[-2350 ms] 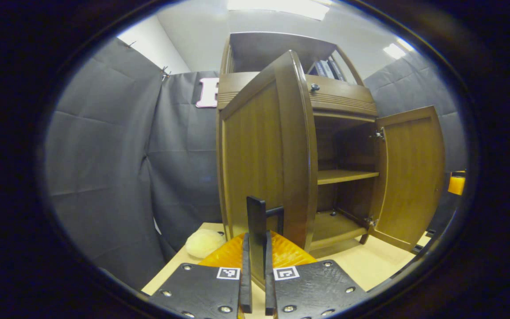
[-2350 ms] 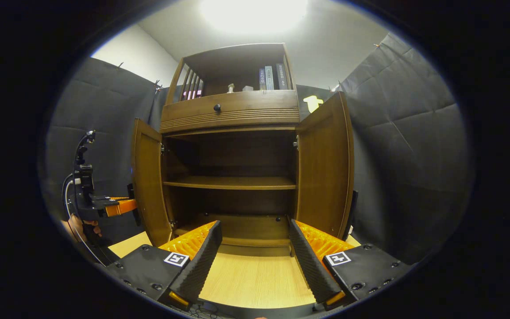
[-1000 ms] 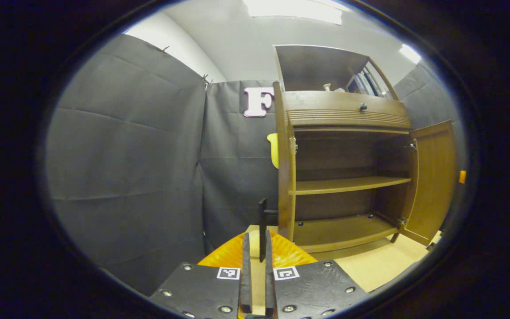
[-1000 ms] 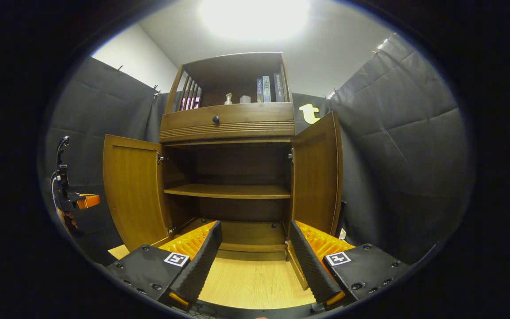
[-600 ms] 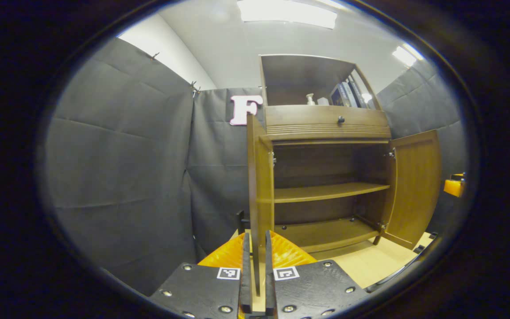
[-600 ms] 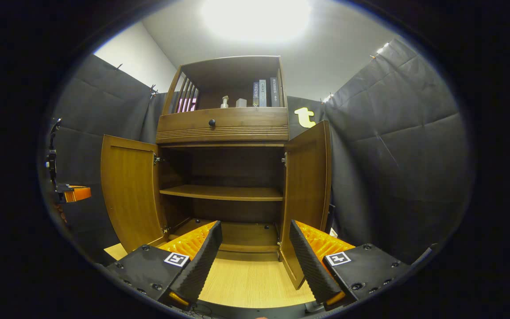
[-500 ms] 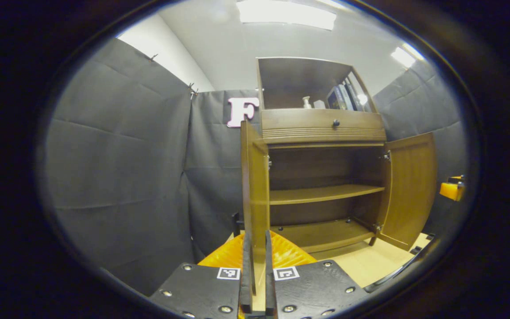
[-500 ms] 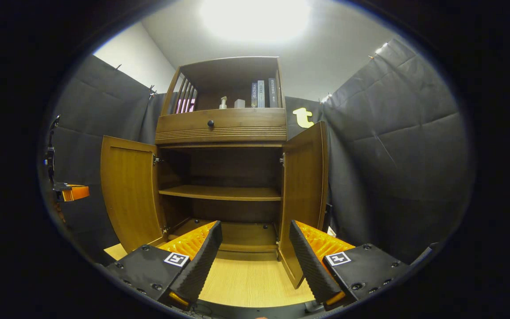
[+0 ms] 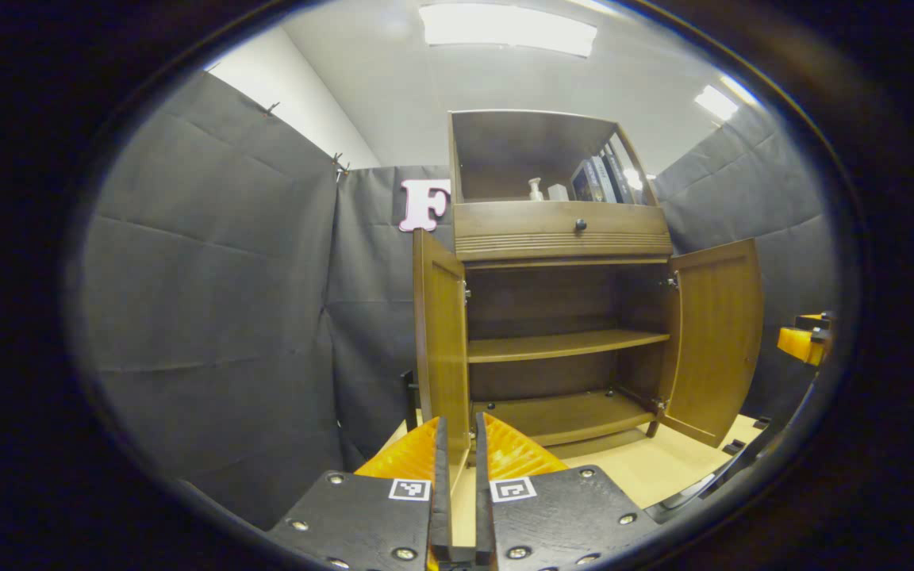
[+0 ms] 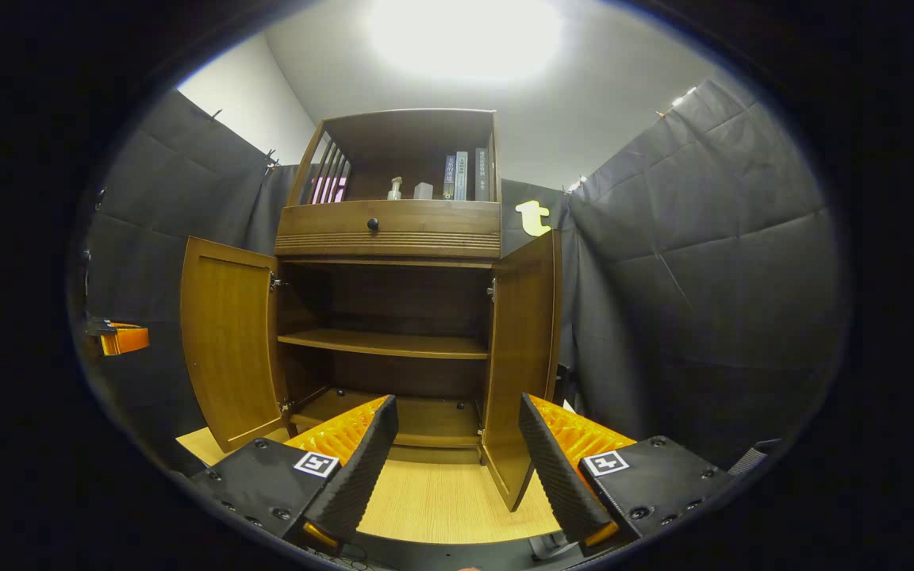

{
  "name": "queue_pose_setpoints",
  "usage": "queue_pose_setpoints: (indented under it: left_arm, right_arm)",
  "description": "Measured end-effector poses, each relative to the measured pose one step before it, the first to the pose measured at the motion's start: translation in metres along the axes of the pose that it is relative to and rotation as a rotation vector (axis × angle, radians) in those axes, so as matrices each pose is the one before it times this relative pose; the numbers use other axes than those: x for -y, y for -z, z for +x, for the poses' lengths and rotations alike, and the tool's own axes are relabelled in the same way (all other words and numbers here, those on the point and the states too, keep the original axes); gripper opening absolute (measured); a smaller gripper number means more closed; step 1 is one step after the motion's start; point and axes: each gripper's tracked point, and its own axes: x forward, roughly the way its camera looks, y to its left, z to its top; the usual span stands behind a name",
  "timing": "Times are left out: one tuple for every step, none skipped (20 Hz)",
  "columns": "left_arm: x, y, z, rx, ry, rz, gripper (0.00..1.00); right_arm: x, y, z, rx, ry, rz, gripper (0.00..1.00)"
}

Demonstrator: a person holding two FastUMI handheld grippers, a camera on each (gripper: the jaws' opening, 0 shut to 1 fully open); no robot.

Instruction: Open the right door of the double-door shoe cabinet with the right hand, and open the left door with the left hand.

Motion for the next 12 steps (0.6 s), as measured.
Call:
queue_pose_setpoints:
  left_arm:
    - [0.00196,0.00114,-0.00065,-0.00308,0.00454,-0.00213,0.12]
    - [0.00033,0.00042,-0.00327,-0.00152,-0.00287,0.00073,0.12]
    - [0.00161,0.00174,0.00029,-0.00237,0.00393,0.00425,0.2]
    - [0.00158,-0.00049,0.00066,-0.00129,0.00349,0.00661,0.28]
    - [0.00132,-0.00018,-0.00021,0.00071,0.00302,0.00689,0.35]
    - [0.00027,0.00085,-0.00071,-0.00058,0.00251,0.00494,0.43]
    - [0.00202,-0.00015,-0.00033,-0.00209,0.00545,0.00197,0.51]
    - [0.00036,0.00036,0.00054,0.00229,-0.00228,-0.00005,0.58]
    - [0.00061,-0.00101,0.00075,0.00621,-0.0003,-0.00206,0.66]
    - [0.00102,-0.00133,-0.00013,0.00525,0.00089,-0.00445,0.67]
    - [0.00053,-0.00243,0.00125,0.00724,-0.00412,-0.00446,0.76]
    - [-0.00208,-0.00152,0.00161,0.0083,-0.00643,-0.0035,0.86]
  right_arm:
    - [0.00036,0.00038,-0.00124,-0.00008,0.00131,0.00538,0.96]
    - [0.00114,0.00079,0.0001,-0.00129,0.00342,0.00492,0.96]
    - [0.00051,0.00037,-0.00027,0.00103,0.00141,0.0046,0.92]
    - [0.00004,-0.00058,-0.00044,0.00107,0.00162,0.00286,0.96]
    - [0.00131,-0.00011,-0.00074,0.00238,0.00206,0.0009,0.96]
    - [0.00107,-0.00041,0.00049,0.00127,0.00282,-0.00042,0.96]
    - [0.00057,-0.00125,0.00052,0.00135,0.00122,0.00075,0.92]
    - [0.00055,-0.00063,-0.00007,0.00152,0.00025,0.00182,0.96]
    - [0.0011,-0.00082,-0.00097,-0.00074,-0.00043,0.00057,0.92]
    - [0.00044,0.00026,0.00033,0.00058,0.00118,0.00164,0.96]
    - [-0.00023,0.00087,0.00024,0.00016,-0.00148,0.00351,0.96]
    - [-0.00051,-0.00007,0.00036,0.00033,-0.00233,0.00338,0.96]
